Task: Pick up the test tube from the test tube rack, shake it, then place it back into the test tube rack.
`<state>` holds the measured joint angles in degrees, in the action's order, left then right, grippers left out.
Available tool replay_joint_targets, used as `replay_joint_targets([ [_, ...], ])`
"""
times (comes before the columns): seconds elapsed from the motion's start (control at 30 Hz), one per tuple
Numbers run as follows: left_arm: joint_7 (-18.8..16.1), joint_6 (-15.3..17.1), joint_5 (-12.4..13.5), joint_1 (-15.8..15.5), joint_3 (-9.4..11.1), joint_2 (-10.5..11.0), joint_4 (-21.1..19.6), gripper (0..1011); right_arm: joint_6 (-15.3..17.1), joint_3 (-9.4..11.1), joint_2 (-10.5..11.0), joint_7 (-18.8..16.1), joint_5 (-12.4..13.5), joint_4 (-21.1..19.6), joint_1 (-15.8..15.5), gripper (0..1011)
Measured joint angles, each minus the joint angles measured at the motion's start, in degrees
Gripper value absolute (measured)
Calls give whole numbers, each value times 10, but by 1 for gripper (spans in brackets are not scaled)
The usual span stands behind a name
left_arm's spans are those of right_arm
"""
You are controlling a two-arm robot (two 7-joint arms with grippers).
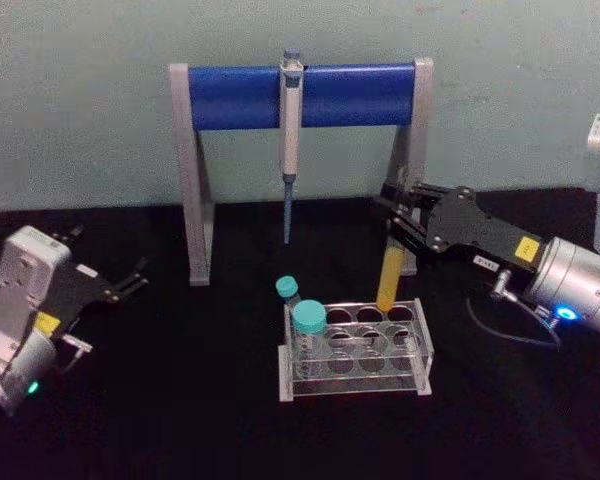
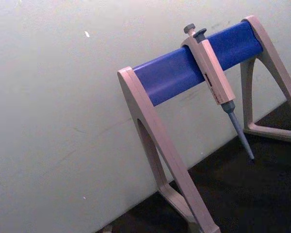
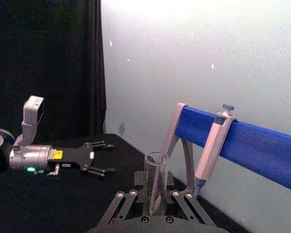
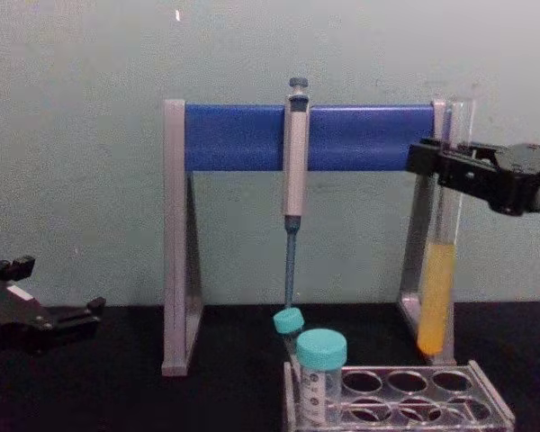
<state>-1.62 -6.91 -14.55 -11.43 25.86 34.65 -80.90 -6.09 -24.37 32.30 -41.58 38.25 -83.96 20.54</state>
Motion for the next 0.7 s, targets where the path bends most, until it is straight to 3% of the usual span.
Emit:
replay_joint_targets([
  [0.7,0,0,0,0,0,0,0,1001,-4,14,37,0,7,-28,-40,235],
])
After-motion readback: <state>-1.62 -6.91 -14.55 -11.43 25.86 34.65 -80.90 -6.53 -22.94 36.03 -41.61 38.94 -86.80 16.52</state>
